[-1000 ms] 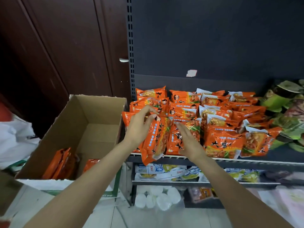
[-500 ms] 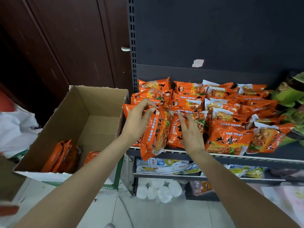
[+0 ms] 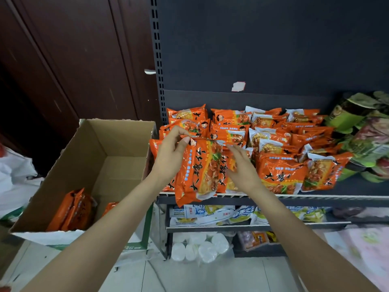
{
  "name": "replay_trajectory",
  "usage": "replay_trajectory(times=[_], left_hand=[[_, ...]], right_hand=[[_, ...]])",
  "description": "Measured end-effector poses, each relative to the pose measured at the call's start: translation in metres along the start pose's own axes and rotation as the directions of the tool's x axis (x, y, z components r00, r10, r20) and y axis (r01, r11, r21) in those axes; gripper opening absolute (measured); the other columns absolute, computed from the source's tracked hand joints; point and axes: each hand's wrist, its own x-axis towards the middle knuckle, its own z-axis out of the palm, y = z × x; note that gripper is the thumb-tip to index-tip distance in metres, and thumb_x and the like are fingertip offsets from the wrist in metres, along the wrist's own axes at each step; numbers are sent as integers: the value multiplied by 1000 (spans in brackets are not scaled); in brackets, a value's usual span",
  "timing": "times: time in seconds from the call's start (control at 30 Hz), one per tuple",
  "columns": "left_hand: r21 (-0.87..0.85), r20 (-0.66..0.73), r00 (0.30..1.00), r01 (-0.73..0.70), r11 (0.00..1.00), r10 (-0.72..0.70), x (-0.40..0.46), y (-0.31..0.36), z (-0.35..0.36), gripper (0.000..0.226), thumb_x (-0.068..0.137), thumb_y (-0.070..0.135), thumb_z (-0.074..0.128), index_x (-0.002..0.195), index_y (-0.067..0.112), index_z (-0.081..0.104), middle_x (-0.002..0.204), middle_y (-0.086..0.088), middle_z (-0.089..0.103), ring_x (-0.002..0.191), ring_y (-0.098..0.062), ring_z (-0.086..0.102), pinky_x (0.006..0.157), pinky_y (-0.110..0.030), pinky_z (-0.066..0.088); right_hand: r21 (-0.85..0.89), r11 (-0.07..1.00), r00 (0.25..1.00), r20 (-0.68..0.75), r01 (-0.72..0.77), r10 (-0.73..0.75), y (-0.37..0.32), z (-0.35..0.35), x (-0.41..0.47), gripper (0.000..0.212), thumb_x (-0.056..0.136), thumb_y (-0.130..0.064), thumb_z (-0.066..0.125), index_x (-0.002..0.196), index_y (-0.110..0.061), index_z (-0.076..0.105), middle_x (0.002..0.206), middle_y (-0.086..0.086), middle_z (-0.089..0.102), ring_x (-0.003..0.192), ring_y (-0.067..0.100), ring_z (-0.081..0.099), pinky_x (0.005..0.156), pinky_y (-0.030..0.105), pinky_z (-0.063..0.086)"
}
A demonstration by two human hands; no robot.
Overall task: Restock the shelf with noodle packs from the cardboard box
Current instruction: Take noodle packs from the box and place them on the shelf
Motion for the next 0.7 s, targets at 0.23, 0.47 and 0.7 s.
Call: replay_trajectory(times=[0.23,0.47,0.7], left_hand=[[-137,153,987,-28,990,49,5,27,25,24,98,9,43,85,28,48,88,0,53,86,-23,51,83,-42,45],[-180,341,929,-83,980,141,-3,61,89,14,95,8,49,87,18,54,85,9,58,82,-1,54,80,-17,42],[-28,429,884,-194,981,187,3,85,192,12,88,12,63,90,22,58,96,16,59,97,-3,55,90,-25,45]], right_hand=[[538,824,979,8,-178,206,-27,-40,-43,90,78,-34,71,147,-38,12,136,8,46,113,16,55,96,29,39],[476,873,939,-240,-109,248,7,-94,-86,85,78,-16,75,143,-37,25,126,-5,35,114,15,43,86,23,43],[254,961,882,-420,-110,212,78,-167,-117,63,80,-4,72,130,-19,38,98,-27,46,77,-8,51,64,3,40]])
